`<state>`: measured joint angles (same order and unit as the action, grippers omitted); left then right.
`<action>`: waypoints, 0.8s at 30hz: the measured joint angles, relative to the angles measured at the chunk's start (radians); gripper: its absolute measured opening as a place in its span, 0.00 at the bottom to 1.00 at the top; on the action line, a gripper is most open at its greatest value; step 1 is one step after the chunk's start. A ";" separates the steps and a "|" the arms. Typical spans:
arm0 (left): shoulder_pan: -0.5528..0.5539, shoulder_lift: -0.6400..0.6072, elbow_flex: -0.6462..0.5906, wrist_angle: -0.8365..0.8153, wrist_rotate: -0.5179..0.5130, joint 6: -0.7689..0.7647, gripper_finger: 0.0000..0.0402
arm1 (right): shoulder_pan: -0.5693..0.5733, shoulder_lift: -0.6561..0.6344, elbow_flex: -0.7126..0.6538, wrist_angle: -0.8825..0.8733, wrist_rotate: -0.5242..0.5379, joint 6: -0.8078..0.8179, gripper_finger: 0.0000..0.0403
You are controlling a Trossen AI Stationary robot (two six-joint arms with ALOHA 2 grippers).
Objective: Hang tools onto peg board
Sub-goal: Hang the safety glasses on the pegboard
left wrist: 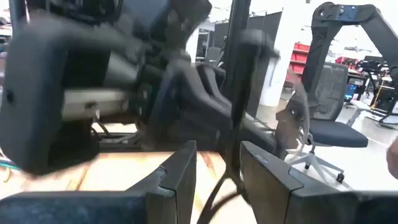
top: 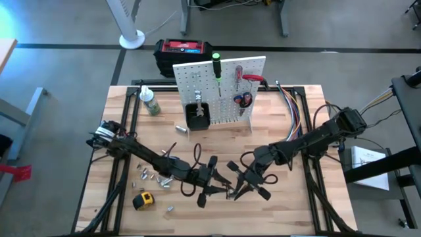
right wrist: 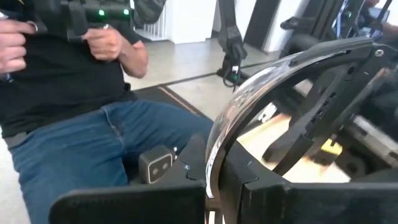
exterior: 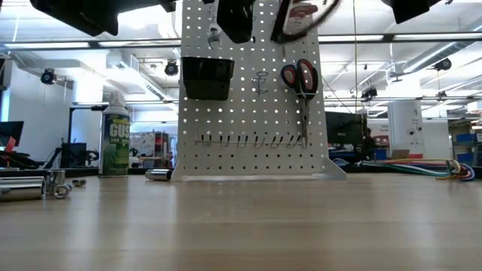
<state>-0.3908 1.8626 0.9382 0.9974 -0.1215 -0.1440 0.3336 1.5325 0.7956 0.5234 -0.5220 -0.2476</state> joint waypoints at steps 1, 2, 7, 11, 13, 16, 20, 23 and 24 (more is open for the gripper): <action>0.001 0.000 0.000 0.001 0.000 0.000 0.28 | -0.001 0.009 0.001 0.001 0.000 0.003 0.00; 0.002 0.000 0.000 0.001 0.000 0.002 0.28 | -0.003 0.019 0.002 0.007 0.000 0.003 0.00; 0.003 0.000 0.000 0.000 0.000 0.007 0.28 | -0.005 0.046 0.022 0.015 0.000 0.004 0.00; -0.001 0.000 -0.001 -0.009 -0.053 0.024 0.17 | -0.006 0.047 0.028 0.010 0.001 0.014 0.00; -0.003 0.000 -0.002 -0.007 -0.064 0.038 0.06 | -0.006 0.043 0.029 0.010 0.003 0.044 0.00; -0.004 0.000 -0.003 -0.012 -0.070 0.047 0.03 | -0.006 0.039 0.029 0.009 0.003 0.163 0.00; -0.006 0.000 -0.003 -0.024 -0.077 0.055 0.01 | 0.002 0.033 0.029 0.005 0.002 0.327 0.00; -0.006 0.000 -0.004 -0.049 -0.091 0.066 0.01 | 0.024 0.031 0.028 0.006 0.003 0.388 0.00; -0.006 0.000 -0.004 -0.058 -0.105 0.073 0.01 | 0.033 0.031 0.028 0.007 0.004 0.408 0.00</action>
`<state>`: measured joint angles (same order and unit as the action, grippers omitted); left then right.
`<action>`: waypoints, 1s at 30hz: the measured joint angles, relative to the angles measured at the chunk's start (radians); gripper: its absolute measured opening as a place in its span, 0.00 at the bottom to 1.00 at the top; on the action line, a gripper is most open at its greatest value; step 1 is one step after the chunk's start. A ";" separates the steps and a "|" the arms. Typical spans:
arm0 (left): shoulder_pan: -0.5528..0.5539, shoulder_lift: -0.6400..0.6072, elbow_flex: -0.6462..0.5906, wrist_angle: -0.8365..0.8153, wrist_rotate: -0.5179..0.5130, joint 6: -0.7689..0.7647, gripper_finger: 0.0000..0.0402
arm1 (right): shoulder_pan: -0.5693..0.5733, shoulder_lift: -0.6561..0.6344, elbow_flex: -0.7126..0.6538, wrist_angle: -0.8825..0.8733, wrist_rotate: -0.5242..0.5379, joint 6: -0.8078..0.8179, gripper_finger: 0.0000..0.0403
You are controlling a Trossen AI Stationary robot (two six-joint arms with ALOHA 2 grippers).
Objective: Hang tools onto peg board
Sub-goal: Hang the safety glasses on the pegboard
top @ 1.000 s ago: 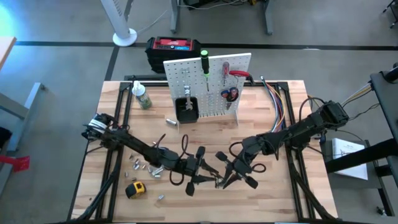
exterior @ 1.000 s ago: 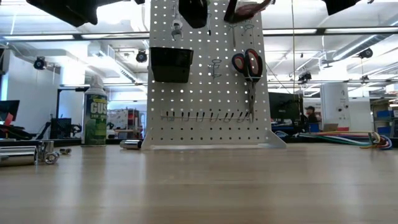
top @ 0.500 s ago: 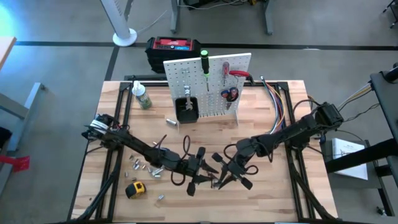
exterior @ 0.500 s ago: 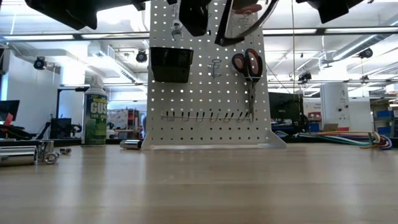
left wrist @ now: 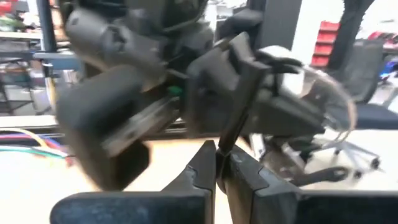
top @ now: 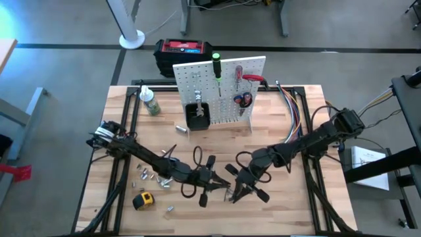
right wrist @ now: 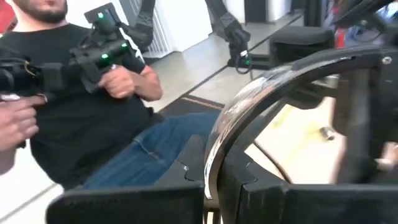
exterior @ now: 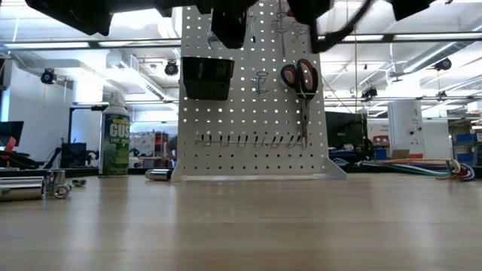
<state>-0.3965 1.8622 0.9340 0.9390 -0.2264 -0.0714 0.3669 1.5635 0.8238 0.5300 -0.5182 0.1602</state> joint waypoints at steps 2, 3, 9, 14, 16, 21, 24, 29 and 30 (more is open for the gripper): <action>-0.001 0.000 0.000 -0.019 -0.046 0.025 0.01 | 0.017 0.000 0.000 -0.003 0.008 0.026 0.00; -0.002 -0.001 0.000 -0.025 -0.070 0.036 0.01 | 0.025 0.000 0.000 -0.005 0.015 0.036 0.00; -0.005 -0.005 0.000 -0.035 -0.156 0.091 0.01 | 0.062 -0.001 -0.002 -0.018 0.086 0.077 0.00; -0.005 -0.019 -0.001 -0.042 -0.188 0.129 0.02 | 0.071 -0.004 -0.002 -0.041 0.144 0.082 0.00; -0.005 -0.027 -0.001 -0.045 -0.229 0.151 0.02 | 0.072 -0.007 -0.002 -0.041 0.205 0.082 0.00; -0.014 -0.055 -0.001 -0.085 -0.294 0.211 0.02 | 0.080 -0.031 -0.002 -0.041 0.265 0.101 0.00; -0.014 -0.061 -0.001 -0.100 -0.294 0.211 0.02 | 0.089 -0.051 -0.002 -0.045 0.304 0.098 0.00; -0.014 -0.062 0.000 -0.123 -0.296 0.228 0.02 | 0.095 -0.072 -0.002 -0.043 0.310 0.079 0.00; -0.014 -0.062 0.001 -0.120 -0.295 0.240 0.02 | 0.095 -0.074 -0.002 -0.044 0.310 0.078 0.00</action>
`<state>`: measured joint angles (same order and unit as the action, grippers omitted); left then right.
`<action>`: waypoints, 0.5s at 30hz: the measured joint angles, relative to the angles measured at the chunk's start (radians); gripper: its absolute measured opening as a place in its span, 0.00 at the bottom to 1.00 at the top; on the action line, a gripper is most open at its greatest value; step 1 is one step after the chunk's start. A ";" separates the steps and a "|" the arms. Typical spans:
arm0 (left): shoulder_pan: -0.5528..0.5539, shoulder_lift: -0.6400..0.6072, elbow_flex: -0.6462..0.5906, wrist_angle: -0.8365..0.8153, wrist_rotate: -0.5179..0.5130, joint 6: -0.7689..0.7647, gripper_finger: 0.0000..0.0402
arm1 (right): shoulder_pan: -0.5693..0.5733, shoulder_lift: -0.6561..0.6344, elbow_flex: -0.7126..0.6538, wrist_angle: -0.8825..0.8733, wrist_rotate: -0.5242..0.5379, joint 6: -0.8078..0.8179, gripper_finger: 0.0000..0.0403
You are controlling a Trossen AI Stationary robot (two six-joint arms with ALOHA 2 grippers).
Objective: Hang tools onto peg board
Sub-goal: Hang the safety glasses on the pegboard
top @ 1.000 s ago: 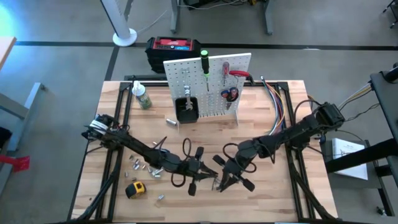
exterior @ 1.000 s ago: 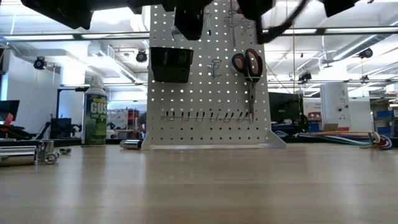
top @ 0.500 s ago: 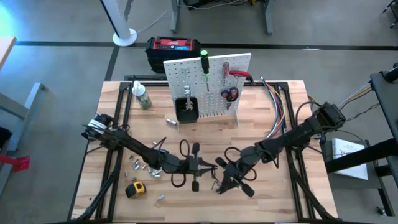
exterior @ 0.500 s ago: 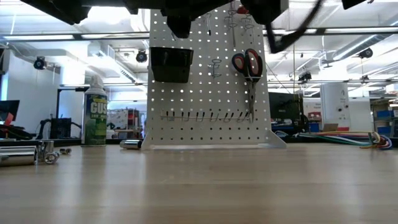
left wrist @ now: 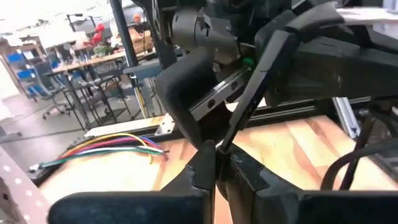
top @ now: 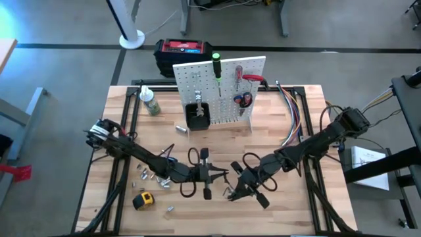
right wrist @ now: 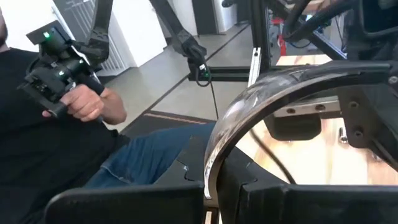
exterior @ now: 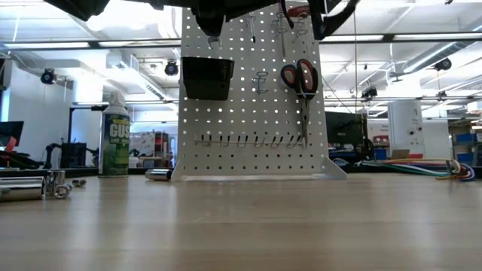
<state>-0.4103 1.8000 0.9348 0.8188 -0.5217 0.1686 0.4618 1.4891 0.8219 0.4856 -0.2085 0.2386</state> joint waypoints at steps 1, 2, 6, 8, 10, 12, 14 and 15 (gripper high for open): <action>0.000 -0.002 0.000 0.000 -0.001 0.014 0.02 | 0.000 0.000 0.000 0.004 0.000 -0.001 0.00; 0.000 -0.003 0.000 0.005 -0.001 0.024 0.03 | 0.000 0.000 0.000 0.006 0.000 -0.003 0.00; -0.001 -0.006 0.000 -0.004 -0.002 0.035 0.10 | 0.002 -0.002 0.003 0.033 -0.012 -0.016 0.00; 0.000 -0.007 0.000 -0.006 -0.001 0.043 0.15 | 0.004 -0.004 0.003 0.042 -0.014 -0.018 0.00; -0.001 -0.009 0.000 -0.004 0.000 0.046 0.21 | 0.006 -0.004 0.003 0.048 -0.014 -0.019 0.00; -0.001 -0.011 0.000 -0.004 0.007 0.047 0.26 | 0.005 -0.004 0.003 0.058 -0.013 -0.019 0.00; -0.002 -0.014 0.000 -0.008 0.008 0.047 0.30 | 0.007 -0.004 0.003 0.057 -0.013 -0.019 0.00; -0.002 -0.014 0.000 -0.012 0.008 0.043 0.32 | 0.008 -0.004 0.003 0.056 -0.012 -0.019 0.00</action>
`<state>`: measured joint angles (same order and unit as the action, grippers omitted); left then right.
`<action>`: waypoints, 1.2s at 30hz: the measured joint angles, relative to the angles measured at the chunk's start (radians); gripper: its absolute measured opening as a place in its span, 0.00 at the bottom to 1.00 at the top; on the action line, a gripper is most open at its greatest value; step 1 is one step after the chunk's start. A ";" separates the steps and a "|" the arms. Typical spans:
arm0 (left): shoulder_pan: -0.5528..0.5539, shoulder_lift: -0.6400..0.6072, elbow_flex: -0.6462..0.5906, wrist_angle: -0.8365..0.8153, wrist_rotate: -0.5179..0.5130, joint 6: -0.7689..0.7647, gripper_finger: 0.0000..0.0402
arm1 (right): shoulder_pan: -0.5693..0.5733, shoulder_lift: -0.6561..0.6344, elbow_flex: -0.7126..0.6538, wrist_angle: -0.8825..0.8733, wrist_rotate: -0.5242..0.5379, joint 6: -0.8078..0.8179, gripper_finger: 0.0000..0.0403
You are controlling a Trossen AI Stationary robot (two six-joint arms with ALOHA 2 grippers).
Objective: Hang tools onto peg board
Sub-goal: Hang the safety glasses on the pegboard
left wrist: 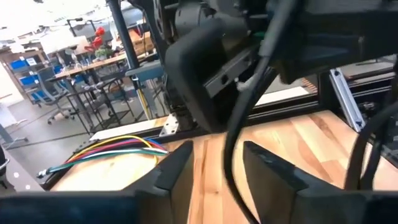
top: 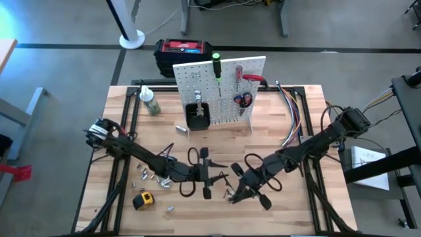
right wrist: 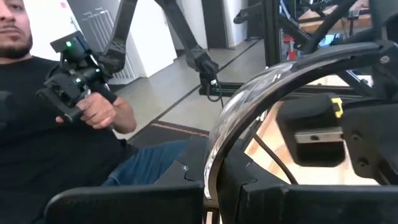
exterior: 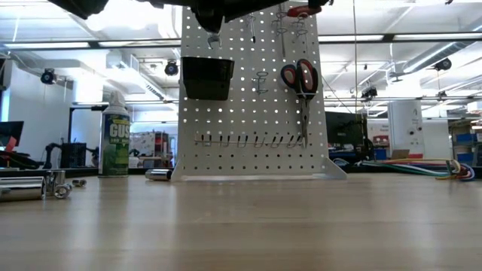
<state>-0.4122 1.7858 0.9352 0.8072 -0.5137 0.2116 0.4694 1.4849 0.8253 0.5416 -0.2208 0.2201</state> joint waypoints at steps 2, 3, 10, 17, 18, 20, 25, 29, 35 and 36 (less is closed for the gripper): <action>0.000 -0.001 0.000 -0.015 0.000 -0.015 0.35 | 0.000 -0.003 0.000 -0.002 0.005 0.003 0.00; -0.002 -0.001 0.000 -0.023 -0.004 -0.020 0.36 | 0.000 -0.004 0.000 -0.002 0.009 0.004 0.00; -0.017 -0.021 -0.028 -0.143 -0.056 -0.128 0.37 | 0.001 -0.052 0.000 -0.042 0.054 -0.045 0.00; -0.025 -0.143 -0.160 -0.195 -0.095 -0.262 0.38 | -0.012 -0.157 0.000 -0.216 0.296 -0.111 0.00; -0.027 -0.167 -0.191 -0.189 -0.119 -0.278 0.38 | -0.019 -0.170 -0.001 -0.229 0.325 -0.121 0.00; -0.033 -0.218 -0.249 -0.178 -0.163 -0.311 0.38 | -0.043 -0.197 -0.001 -0.230 0.344 -0.154 0.00; -0.049 -0.323 -0.389 -0.099 -0.216 -0.379 0.38 | -0.166 -0.267 0.000 -0.265 0.313 -0.226 0.00; -0.052 -0.367 -0.470 0.008 -0.225 -0.413 0.38 | -0.356 -0.294 0.000 -0.299 0.106 -0.189 0.00; -0.056 -0.363 -0.506 0.064 -0.222 -0.418 0.38 | -0.593 -0.293 0.000 -0.324 -0.066 -0.146 0.00; -0.056 -0.355 -0.506 0.064 -0.224 -0.422 0.38 | -0.614 -0.293 0.000 -0.324 -0.091 -0.143 0.00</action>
<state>-0.4686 1.4313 0.4293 0.8715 -0.7379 -0.2108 -0.1448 1.1915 0.8249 0.2173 -0.3122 0.0772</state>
